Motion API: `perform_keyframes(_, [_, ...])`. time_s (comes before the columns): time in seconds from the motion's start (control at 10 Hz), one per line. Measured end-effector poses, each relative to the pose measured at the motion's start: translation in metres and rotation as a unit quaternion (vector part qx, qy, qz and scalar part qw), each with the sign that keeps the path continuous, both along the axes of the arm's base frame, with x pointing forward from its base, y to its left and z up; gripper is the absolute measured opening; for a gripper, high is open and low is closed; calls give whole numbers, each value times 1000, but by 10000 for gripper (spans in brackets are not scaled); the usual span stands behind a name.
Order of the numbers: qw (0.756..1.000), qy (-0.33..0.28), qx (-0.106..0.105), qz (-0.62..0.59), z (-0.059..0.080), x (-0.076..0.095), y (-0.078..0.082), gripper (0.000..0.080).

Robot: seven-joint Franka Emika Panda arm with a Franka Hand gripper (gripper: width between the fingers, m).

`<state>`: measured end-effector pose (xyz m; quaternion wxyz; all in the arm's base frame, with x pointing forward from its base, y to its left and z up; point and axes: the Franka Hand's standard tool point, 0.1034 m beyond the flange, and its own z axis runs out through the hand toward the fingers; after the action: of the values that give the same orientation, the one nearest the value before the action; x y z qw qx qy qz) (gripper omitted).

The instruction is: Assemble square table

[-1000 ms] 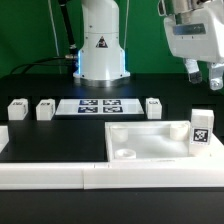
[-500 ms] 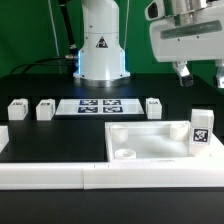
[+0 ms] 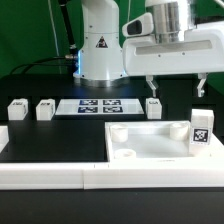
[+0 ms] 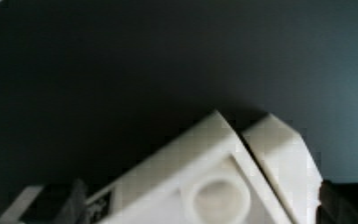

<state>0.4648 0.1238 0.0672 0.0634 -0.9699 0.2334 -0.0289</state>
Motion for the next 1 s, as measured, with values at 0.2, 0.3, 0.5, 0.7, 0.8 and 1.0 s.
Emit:
perform_keyframes(0.2, [978,-50,-52,198,-14,-19,-11,648])
perform_keyframes(0.3, [965,-51,-59,250,-17,-22,-10,648])
perform_keyframes(0.5, [960,-42,-57,270,-18,-22,-10,648])
perform_keyframes(0.7, [962,-34,-54,265,-19,-24,-10,648])
perform_keyframes(0.8, [972,38,-28,230,-22,-40,-9,648])
perform_keyframes(1.0, [964,140,-10,227,-25,-57,-21,648])
